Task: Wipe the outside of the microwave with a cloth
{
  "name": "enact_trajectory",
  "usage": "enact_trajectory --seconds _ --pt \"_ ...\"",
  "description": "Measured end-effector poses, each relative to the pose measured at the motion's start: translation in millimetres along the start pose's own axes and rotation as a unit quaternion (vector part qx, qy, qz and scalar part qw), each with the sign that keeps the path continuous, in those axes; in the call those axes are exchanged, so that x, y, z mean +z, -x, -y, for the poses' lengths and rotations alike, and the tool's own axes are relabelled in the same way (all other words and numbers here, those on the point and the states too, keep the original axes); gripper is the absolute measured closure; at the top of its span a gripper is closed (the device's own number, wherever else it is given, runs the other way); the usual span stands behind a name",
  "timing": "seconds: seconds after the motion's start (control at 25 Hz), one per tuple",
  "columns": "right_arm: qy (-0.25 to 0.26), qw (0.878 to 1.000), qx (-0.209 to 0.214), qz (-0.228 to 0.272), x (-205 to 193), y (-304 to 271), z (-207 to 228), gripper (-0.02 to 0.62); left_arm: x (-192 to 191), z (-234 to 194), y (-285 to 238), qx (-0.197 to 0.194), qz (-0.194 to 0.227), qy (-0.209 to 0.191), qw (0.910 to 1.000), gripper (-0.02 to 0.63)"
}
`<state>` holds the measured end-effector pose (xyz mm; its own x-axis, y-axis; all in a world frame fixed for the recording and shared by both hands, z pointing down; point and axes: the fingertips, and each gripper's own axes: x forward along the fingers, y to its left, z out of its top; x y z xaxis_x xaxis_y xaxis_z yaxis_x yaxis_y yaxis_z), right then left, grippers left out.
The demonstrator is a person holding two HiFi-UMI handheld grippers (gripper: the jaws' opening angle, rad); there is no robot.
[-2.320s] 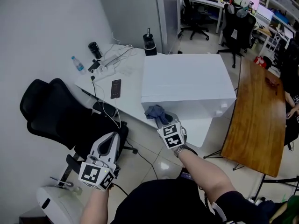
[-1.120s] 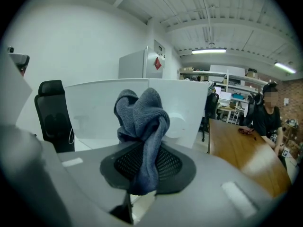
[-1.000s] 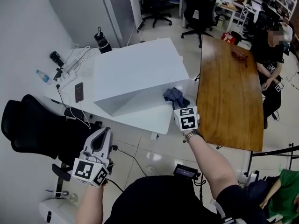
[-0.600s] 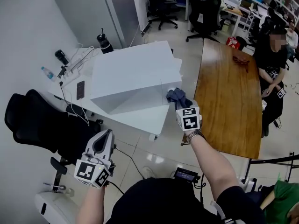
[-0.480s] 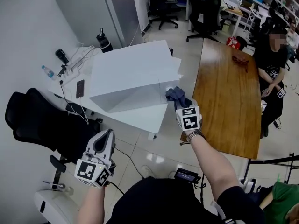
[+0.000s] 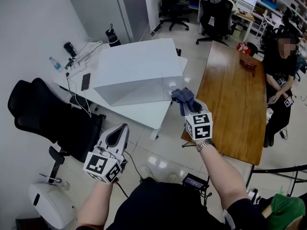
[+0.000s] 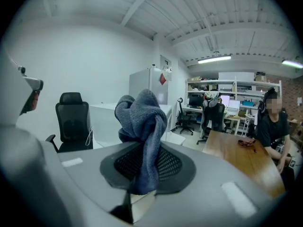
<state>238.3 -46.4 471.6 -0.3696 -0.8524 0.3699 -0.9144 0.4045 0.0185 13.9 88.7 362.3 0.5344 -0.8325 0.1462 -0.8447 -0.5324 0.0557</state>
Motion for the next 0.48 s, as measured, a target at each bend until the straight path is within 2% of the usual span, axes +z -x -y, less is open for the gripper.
enact_trajectory --seconds 0.48 --pt "0.020 0.996 0.061 0.066 49.8 96.5 -61.8 0.528 6.6 51.3 10.8 -0.020 0.026 -0.007 0.9994 0.601"
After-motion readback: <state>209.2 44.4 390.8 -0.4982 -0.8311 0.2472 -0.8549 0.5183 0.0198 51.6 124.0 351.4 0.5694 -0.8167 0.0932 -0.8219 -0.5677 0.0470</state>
